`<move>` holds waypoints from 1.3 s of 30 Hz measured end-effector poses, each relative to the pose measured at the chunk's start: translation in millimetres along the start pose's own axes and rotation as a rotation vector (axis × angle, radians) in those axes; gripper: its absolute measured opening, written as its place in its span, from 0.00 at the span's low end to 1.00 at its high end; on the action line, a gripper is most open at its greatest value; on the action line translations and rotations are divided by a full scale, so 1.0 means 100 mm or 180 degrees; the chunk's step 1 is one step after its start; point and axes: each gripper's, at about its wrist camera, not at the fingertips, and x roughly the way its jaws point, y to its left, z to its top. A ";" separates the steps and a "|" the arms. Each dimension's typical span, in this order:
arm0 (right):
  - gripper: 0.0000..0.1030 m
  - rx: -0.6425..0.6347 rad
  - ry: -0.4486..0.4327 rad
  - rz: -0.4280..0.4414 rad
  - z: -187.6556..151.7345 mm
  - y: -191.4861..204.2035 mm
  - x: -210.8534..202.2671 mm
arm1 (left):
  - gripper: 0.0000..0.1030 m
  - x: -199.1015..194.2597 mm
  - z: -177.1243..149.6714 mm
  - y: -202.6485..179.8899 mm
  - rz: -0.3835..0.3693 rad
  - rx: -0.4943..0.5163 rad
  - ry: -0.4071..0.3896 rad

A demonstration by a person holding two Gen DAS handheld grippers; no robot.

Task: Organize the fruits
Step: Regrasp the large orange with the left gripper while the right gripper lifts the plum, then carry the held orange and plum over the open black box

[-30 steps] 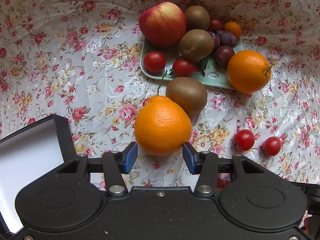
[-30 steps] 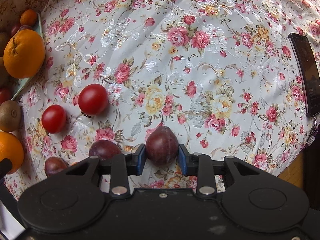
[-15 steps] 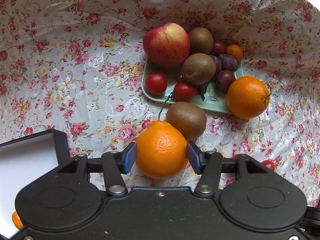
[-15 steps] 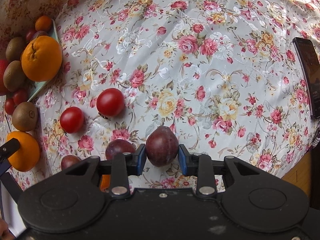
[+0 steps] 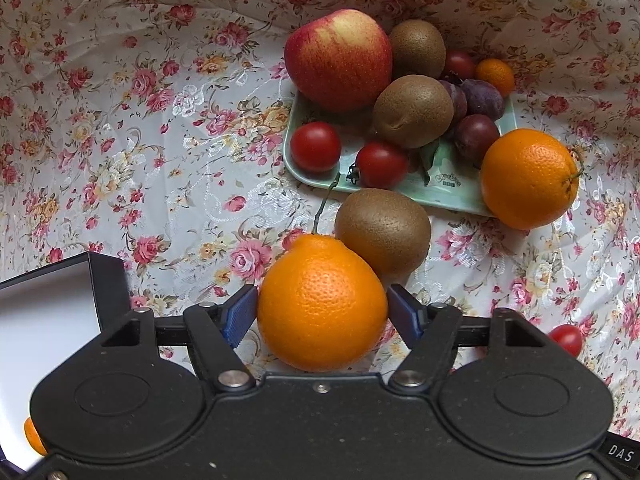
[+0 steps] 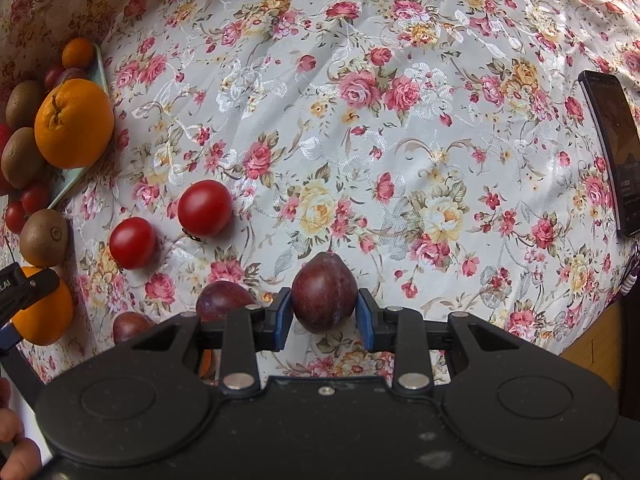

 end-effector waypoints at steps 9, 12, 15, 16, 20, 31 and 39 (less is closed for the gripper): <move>0.32 0.0006 -0.0119 0.0034 -0.03 0.05 -0.18 | 0.66 -0.04 -0.01 0.04 -0.0053 -0.0099 -0.0012; 0.32 0.0021 -0.0156 0.0051 -0.05 0.14 -0.23 | 0.66 -0.06 -0.03 0.10 -0.0146 -0.0164 0.0046; 0.32 0.0008 -0.0176 0.0082 -0.07 0.20 -0.28 | 0.66 -0.11 -0.05 0.15 -0.0182 -0.0198 0.0042; 0.32 0.0002 -0.0188 0.0094 -0.09 0.23 -0.29 | 0.66 -0.14 -0.05 0.16 -0.0183 -0.0193 0.0018; 0.32 -0.0044 -0.0233 0.0154 -0.16 0.38 -0.35 | 0.66 -0.30 -0.09 0.27 -0.0197 -0.0199 -0.0094; 0.32 -0.0450 -0.0451 0.0287 -0.56 0.99 -0.47 | 0.66 -0.70 -0.20 0.89 -0.0034 -0.0438 -0.0405; 0.33 -0.1019 -0.0590 0.0505 -1.04 1.65 -0.57 | 0.66 -0.76 -0.37 1.47 0.0151 -0.0692 -0.0450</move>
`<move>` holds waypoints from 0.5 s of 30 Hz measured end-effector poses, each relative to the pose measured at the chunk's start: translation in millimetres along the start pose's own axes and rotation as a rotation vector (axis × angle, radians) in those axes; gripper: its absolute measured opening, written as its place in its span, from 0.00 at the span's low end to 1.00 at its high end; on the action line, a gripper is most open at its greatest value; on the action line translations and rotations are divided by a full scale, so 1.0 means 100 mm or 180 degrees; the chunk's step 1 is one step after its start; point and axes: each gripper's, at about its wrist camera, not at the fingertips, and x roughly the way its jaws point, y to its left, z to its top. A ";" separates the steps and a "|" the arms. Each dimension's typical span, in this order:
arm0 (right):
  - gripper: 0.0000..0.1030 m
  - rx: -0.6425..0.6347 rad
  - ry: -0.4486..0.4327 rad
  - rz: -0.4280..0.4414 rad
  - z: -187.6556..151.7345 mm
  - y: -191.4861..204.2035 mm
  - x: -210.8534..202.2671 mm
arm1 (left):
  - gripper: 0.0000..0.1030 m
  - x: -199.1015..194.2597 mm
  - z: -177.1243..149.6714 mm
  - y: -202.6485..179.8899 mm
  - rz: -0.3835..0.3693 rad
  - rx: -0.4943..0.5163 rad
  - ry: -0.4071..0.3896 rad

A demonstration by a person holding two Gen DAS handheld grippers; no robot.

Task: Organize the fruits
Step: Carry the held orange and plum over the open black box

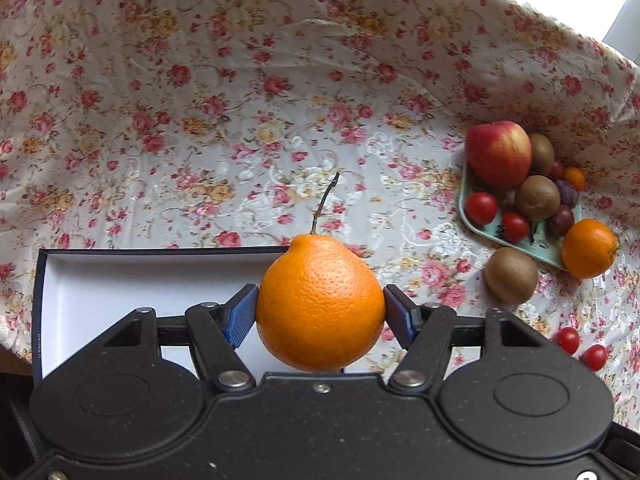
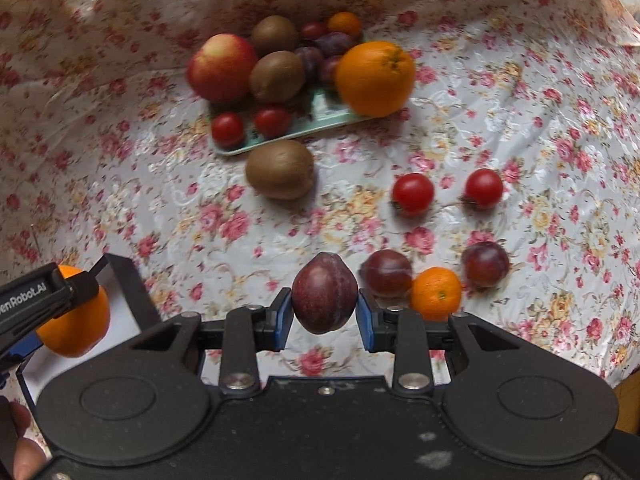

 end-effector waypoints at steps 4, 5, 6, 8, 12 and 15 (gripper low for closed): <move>0.32 -0.0269 -0.0051 0.0137 -0.12 0.39 -0.01 | 0.66 0.02 0.03 0.27 0.0089 -0.0079 0.0004; 0.32 -0.0341 -0.0076 0.0165 -0.15 0.50 -0.01 | 0.66 0.02 0.03 0.34 0.0112 -0.0089 0.0003; 0.32 -0.0399 -0.0096 0.0187 -0.18 0.57 -0.01 | 0.66 0.02 0.04 0.41 0.0123 -0.0102 0.0004; 0.33 -0.0514 -0.0148 0.0248 -0.23 0.73 -0.02 | 0.66 0.03 0.06 0.56 0.0128 -0.0146 0.0011; 0.33 -0.0709 -0.0211 0.0378 -0.35 1.03 -0.04 | 0.66 0.05 0.10 0.84 0.0225 -0.0267 0.0039; 0.33 -0.0841 -0.0233 0.0414 -0.44 1.20 0.00 | 0.66 0.09 0.10 1.01 0.0313 -0.0317 0.0047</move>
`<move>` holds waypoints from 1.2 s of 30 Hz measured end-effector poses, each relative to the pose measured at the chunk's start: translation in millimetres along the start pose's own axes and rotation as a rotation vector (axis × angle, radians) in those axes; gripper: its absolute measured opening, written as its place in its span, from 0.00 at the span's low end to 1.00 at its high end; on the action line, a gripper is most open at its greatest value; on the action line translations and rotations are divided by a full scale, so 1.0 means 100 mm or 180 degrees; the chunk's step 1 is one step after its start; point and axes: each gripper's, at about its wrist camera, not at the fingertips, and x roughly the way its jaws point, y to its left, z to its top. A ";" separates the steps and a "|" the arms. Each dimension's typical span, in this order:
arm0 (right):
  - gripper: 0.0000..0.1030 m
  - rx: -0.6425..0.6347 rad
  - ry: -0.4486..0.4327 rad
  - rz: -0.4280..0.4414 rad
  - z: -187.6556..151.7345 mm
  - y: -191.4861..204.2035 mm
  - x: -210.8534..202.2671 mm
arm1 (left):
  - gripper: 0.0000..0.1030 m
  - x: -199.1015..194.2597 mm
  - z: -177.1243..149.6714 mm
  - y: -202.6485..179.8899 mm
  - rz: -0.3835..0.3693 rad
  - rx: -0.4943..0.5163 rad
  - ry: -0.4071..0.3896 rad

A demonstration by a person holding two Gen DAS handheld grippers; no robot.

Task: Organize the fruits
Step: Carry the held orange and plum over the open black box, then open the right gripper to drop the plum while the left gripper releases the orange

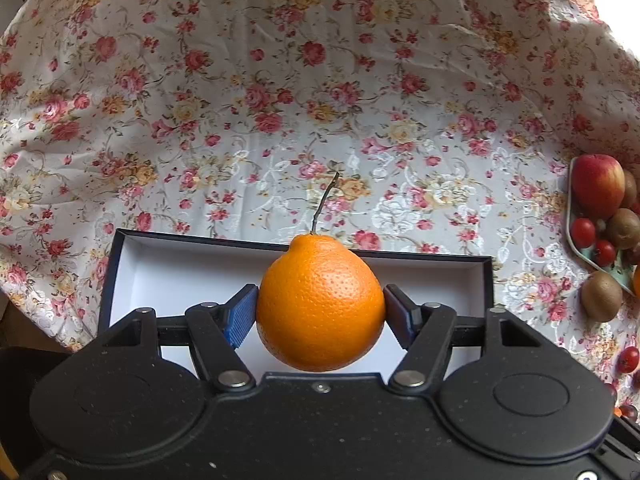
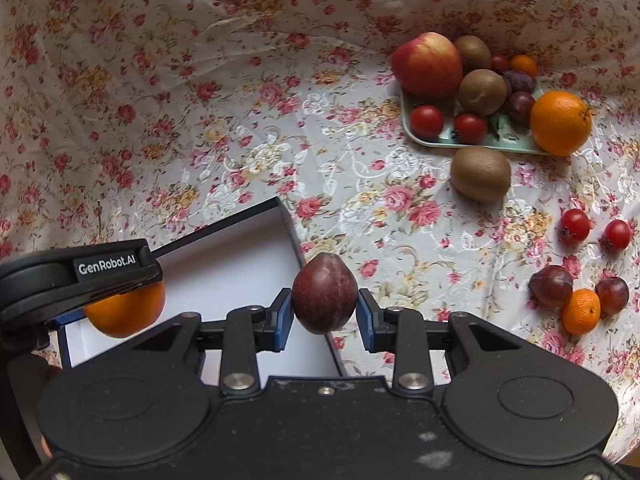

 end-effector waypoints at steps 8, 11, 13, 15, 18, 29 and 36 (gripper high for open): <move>0.34 -0.0334 -0.0053 -0.0056 -0.11 0.40 0.10 | 0.67 0.14 -0.01 0.30 0.0083 -0.0044 0.0124; 0.35 -0.0454 -0.0185 -0.0086 -0.14 0.49 0.08 | 0.67 0.19 -0.02 0.37 0.0062 -0.0071 0.0194; 0.35 -0.0508 -0.0196 -0.0085 -0.14 0.54 0.10 | 0.67 0.22 -0.03 0.42 0.0039 -0.0099 0.0246; 0.35 -0.0518 -0.0163 -0.0073 -0.14 0.56 0.13 | 0.67 0.24 -0.04 0.44 0.0017 -0.0110 0.0285; 0.35 -0.0527 -0.0129 -0.0069 -0.15 0.58 0.16 | 0.67 0.27 -0.05 0.49 0.0002 -0.0137 0.0312; 0.35 -0.0568 -0.0129 -0.0070 -0.17 0.61 0.18 | 0.64 0.02 -0.01 0.57 0.0116 -0.0222 -0.0118; 0.35 -0.0565 -0.0101 -0.0121 -0.16 0.61 0.21 | 0.64 0.05 -0.03 0.54 0.0112 -0.0095 -0.0090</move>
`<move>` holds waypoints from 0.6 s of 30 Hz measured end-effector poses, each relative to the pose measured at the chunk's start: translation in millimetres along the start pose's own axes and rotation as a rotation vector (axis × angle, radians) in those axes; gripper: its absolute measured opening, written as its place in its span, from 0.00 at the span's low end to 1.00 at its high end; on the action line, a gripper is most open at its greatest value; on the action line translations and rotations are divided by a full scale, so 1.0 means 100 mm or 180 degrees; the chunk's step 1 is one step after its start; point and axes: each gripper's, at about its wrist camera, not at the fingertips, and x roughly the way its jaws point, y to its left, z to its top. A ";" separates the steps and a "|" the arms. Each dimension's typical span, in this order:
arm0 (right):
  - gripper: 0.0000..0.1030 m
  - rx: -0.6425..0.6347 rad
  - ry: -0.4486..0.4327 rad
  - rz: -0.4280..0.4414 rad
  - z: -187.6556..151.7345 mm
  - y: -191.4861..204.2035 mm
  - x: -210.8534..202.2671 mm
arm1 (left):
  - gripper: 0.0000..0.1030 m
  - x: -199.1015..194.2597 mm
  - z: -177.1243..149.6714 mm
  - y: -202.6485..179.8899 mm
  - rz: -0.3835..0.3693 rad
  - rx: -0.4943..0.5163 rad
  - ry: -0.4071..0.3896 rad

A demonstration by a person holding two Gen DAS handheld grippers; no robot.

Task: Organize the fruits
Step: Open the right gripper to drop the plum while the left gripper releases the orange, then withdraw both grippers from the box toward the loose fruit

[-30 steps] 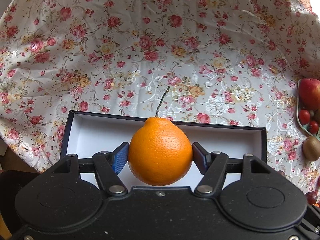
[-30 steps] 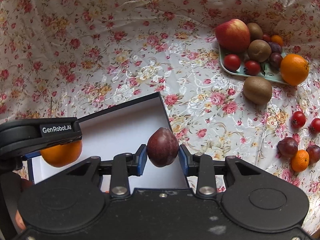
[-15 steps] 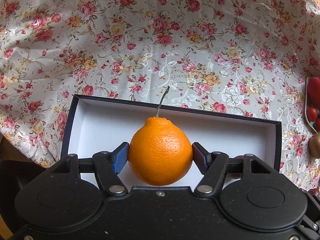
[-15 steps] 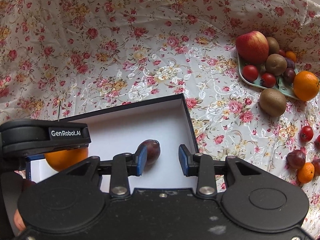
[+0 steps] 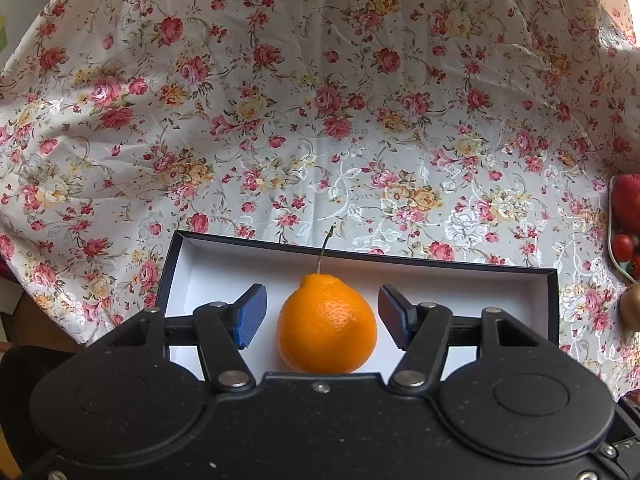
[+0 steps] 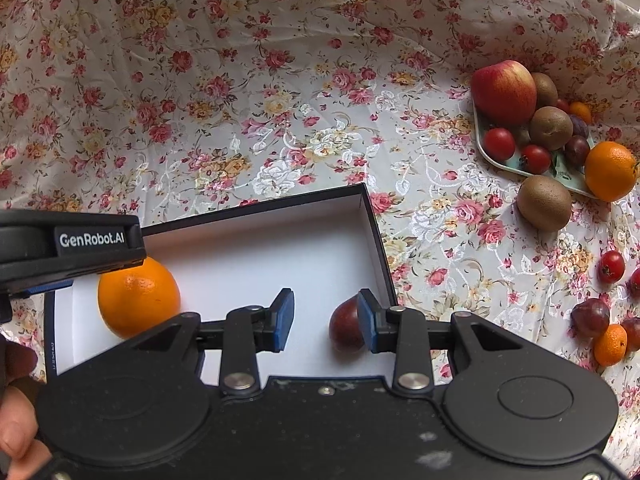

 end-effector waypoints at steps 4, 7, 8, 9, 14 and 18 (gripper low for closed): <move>0.35 0.0032 0.0026 -0.0010 0.02 -0.02 0.02 | 0.64 -0.02 -0.01 -0.03 0.0014 0.0060 -0.0033; 0.35 0.0056 0.0014 -0.0024 0.02 -0.03 0.02 | 0.64 -0.03 -0.01 -0.04 0.0017 0.0097 -0.0057; 0.35 0.0058 0.0017 -0.0031 0.03 -0.03 0.02 | 0.64 -0.03 -0.02 -0.05 0.0017 0.0115 -0.0060; 0.35 0.0058 0.0022 -0.0035 0.03 -0.04 0.02 | 0.64 -0.03 -0.02 -0.05 0.0015 0.0133 -0.0058; 0.35 0.0096 0.0039 -0.0066 0.04 -0.06 0.03 | 0.64 -0.04 -0.03 -0.09 0.0013 0.0208 -0.0071; 0.35 0.0119 0.0032 -0.0085 0.05 -0.08 0.03 | 0.64 -0.05 -0.03 -0.10 0.0021 0.0249 -0.0093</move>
